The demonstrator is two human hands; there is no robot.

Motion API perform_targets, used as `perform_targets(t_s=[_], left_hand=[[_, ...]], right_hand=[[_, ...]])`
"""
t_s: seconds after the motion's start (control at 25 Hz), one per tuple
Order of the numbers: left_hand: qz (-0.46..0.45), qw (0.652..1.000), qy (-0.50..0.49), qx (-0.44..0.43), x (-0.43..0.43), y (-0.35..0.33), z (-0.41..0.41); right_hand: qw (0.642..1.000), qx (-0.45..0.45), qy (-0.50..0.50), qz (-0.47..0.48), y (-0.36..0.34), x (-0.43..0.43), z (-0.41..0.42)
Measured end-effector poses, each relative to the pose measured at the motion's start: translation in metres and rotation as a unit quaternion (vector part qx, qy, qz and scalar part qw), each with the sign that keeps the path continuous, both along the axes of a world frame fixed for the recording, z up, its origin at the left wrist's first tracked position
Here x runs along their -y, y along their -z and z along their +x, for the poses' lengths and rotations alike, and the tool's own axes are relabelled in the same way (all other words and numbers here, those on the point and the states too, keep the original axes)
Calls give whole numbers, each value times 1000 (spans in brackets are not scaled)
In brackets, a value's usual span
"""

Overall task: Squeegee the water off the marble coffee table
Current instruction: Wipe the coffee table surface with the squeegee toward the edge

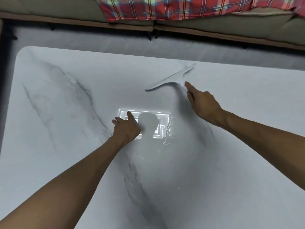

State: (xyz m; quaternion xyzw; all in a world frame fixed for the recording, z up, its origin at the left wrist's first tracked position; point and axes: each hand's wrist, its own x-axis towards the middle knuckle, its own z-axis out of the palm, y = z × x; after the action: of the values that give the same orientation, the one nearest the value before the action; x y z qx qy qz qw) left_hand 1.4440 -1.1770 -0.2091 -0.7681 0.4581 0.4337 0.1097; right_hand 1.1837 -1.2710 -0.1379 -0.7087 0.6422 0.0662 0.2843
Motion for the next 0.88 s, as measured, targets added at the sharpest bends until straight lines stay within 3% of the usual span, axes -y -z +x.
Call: perform_targets(t_s=[0.24,0.44,0.6,0.88], left_hand=[[54,998,30,12,17,18,-2],[73,995,59,46,20,30,-5],[79,994,45,67,21,32,-6],[87,992,72,61,20,-1,-11]], right_hand=[[989,-71,-50,115,-55,-110,-83],[999,-17,25,-21,-38,-15,-63],[992,-1,129,3,-7,44,-31],[990,-36,101,90,-25,-115,-78]])
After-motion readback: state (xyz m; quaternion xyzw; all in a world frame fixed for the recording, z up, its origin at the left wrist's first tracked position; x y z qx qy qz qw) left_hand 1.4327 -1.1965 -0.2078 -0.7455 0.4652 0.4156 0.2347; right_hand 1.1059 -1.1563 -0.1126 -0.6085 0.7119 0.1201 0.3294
